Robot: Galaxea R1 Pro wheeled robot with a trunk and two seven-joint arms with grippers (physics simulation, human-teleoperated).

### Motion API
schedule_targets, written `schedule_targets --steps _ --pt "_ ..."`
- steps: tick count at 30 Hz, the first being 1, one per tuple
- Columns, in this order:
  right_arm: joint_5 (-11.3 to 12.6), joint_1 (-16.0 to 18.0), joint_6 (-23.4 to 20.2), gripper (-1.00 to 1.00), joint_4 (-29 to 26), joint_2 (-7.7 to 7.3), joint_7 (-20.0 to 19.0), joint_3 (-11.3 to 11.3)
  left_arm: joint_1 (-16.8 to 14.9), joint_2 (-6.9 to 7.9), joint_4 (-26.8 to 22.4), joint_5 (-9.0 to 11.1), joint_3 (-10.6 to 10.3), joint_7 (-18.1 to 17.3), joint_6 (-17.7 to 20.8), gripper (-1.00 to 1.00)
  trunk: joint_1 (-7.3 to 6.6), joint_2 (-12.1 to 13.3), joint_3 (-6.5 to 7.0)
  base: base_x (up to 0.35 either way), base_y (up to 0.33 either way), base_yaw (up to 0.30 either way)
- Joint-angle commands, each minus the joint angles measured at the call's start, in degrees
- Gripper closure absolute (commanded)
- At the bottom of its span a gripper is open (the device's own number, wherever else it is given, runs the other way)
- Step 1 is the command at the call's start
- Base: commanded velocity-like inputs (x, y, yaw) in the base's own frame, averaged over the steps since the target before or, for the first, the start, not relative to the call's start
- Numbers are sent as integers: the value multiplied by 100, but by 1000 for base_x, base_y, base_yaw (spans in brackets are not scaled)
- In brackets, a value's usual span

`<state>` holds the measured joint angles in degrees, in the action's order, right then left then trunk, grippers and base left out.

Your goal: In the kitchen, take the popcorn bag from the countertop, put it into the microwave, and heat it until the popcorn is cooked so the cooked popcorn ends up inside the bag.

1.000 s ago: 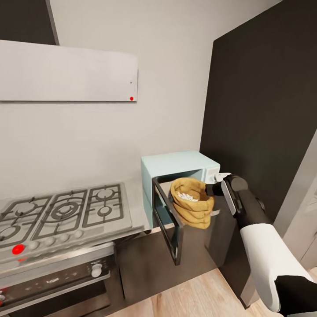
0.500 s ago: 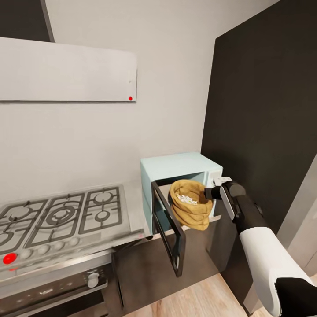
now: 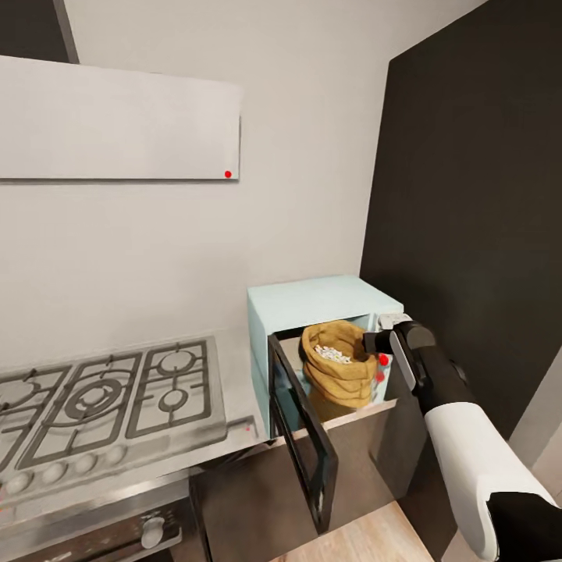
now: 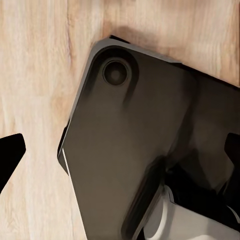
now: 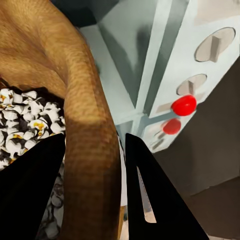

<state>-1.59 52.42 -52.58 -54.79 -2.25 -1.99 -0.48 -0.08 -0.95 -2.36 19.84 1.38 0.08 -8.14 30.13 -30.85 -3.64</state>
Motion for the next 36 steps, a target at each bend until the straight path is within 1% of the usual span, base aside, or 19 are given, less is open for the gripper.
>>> schedule_targets --steps 1,9,20,27,36 --pt "-16 5 -25 100 -6 -1 -21 -5 -1 -2 -3 18 11 1 -12 -100 5 -9 -10 214 0 0" --pt "28 5 -32 100 -6 5 -29 -5 -1 -2 -3 20 11 1 -12 -100 5 -9 -10 215 11 0" --pt "38 5 -32 100 -6 5 -29 -5 -1 -2 -2 18 11 1 -12 -100 5 -9 -10 214 138 0" --pt "-13 5 -33 100 -6 5 -29 -5 -1 -2 -3 20 11 1 -12 -100 5 -9 -10 27 10 0" --pt "6 5 -42 100 -1 -2 -35 -5 -1 -2 -2 20 11 1 -12 -100 5 -9 -10 45 0 0"
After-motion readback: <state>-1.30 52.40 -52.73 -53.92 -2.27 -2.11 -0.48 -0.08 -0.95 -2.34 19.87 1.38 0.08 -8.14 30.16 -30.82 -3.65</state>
